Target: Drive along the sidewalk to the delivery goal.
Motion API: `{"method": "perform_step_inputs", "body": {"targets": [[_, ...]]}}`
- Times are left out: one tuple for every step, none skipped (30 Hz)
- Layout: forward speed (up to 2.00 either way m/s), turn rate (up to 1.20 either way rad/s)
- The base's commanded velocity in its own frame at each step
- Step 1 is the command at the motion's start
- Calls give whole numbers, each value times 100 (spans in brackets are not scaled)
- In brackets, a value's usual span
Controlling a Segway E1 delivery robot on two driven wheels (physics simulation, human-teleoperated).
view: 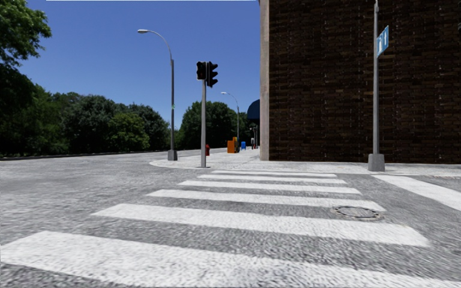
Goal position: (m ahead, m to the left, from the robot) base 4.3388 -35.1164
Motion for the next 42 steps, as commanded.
{"method": "perform_step_inputs", "body": {"targets": [[200, 0], [200, 0], [200, 0], [200, 0], [200, 0], [200, -47], [200, -58], [200, -58], [200, -63], [200, -64], [200, -64], [200, -16], [200, -16], [200, 0], [200, 0], [200, 0], [200, 0], [200, 0], [200, 0], [200, 0], [200, 0], [200, 0], [200, 0], [200, 0], [200, 0], [200, 0], [200, 0], [200, 0], [200, 0], [200, 0], [200, 0], [200, 0], [200, 0], [200, 0], [200, -8], [200, -55], [200, -55], [200, -73], [200, -92], [200, -99], [200, -101], [200, -101]]}}
